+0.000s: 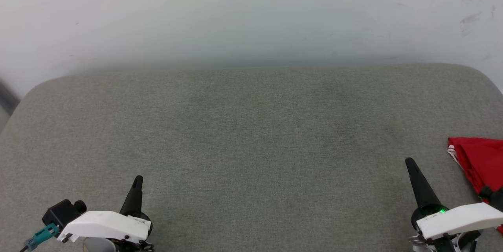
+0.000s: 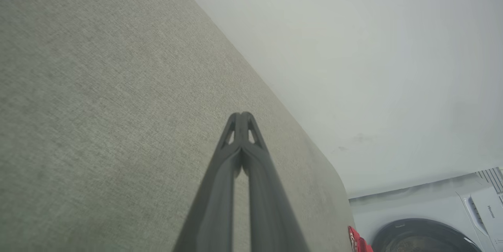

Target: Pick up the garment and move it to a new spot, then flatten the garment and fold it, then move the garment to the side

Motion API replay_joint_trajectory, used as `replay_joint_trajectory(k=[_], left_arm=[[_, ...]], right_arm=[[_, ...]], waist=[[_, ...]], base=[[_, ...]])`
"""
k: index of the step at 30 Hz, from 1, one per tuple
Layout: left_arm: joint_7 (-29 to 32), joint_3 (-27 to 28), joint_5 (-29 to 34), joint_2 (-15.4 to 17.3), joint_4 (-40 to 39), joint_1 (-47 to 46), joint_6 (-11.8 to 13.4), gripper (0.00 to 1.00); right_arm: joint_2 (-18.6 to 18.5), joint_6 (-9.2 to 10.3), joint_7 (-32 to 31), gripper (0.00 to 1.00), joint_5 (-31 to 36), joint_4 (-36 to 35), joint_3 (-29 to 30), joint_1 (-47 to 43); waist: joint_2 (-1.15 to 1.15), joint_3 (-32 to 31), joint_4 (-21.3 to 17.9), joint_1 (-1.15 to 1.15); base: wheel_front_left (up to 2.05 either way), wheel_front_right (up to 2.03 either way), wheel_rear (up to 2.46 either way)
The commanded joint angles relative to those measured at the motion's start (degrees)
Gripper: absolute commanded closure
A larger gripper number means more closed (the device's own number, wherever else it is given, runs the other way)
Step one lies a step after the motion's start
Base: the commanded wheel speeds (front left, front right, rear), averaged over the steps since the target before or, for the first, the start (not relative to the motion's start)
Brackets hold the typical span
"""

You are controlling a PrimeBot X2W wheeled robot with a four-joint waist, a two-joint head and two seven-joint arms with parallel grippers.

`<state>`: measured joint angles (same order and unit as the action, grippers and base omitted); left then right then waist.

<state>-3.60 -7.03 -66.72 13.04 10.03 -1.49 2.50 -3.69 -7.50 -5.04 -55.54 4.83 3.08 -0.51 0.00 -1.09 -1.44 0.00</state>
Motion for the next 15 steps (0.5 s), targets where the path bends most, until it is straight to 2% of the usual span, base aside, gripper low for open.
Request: replay_joint_trajectory(k=[1, 15], left_arm=[[0.4, 0.89, -1.23, -0.22, -0.19, -1.32, -0.7, 1.0], [2.67, 3.89, -7.45, -2.52, 0.82, -2.22, -3.0, 1.0]], right_arm=[[-0.43, 0.0, 0.2, 1.0, -1.86, -0.06, 0.18, 1.57], [-0.43, 0.0, 0.07, 1.0, -10.8, 2.18, 0.64, 2.91]], waist=[[0.0, 0.02, 0.03, 0.0], [0.0, 0.26, 0.3, 0.0]], base=[[0.0, 0.0, 0.0], [0.0, 0.0, 0.0]])
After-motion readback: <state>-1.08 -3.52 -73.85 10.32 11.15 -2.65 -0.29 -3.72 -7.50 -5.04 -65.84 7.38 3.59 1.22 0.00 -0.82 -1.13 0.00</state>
